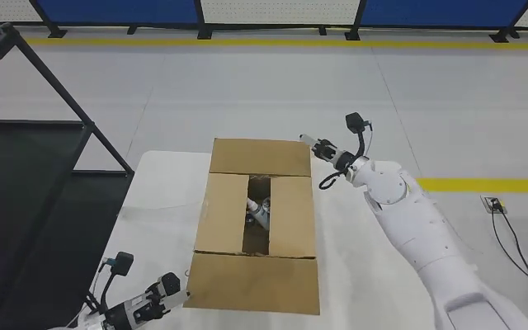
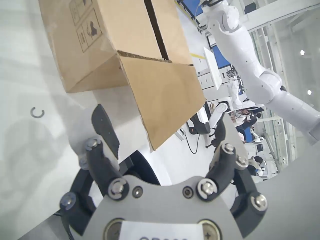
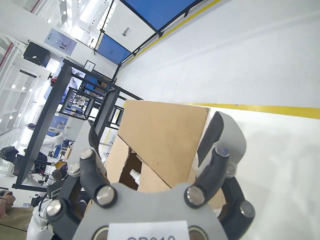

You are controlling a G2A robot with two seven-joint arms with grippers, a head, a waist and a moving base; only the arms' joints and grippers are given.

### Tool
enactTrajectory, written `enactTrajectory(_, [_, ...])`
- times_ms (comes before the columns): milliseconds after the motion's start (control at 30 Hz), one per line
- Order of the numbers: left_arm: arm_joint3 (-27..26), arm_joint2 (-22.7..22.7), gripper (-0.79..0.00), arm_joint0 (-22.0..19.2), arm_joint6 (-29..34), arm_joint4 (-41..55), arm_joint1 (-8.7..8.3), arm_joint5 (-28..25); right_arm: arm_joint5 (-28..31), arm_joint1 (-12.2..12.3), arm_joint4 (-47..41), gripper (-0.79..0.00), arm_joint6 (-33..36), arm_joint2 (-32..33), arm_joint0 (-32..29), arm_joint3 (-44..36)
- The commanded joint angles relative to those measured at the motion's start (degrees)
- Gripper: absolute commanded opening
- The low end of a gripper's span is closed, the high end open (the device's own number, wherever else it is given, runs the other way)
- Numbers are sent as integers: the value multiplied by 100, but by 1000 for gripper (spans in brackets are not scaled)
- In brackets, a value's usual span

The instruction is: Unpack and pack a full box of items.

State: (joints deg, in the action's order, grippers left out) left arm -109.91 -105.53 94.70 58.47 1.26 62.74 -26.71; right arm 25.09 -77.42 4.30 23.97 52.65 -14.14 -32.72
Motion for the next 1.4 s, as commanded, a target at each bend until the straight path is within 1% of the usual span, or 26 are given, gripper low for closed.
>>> enactTrajectory(0, [36, 71, 0, -37, 49, 66, -14, 11, -3, -81, -68, 0, 85, -64, 112, 285])
enactTrajectory(233, [74, 272, 0, -153, 404, 467, -72, 41, 168, -344, -359, 0, 535, -202, 379, 1032])
enactTrajectory(367, [84, 351, 0, -183, 525, 606, -102, 66, 442, -452, -576, 0, 870, -198, 468, 1312])
enactTrajectory(667, [61, 509, 0, -280, 541, 853, -154, 101, 1008, -520, -974, 0, 1394, -33, 631, 1693])
enactTrajectory(933, [55, 603, 0, -399, 243, 1261, -174, 240, 1271, -515, -1111, 0, 1683, 76, 665, 1739])
enactTrajectory(1133, [-90, 673, 0, -479, -217, 1522, -169, 418, 1532, -483, -1230, 0, 1882, 182, 684, 1719])
enactTrajectory(1367, [-320, 720, 0, -601, -844, 1556, -157, 584, 1834, -393, -1349, 0, 2195, 329, 730, 1618])
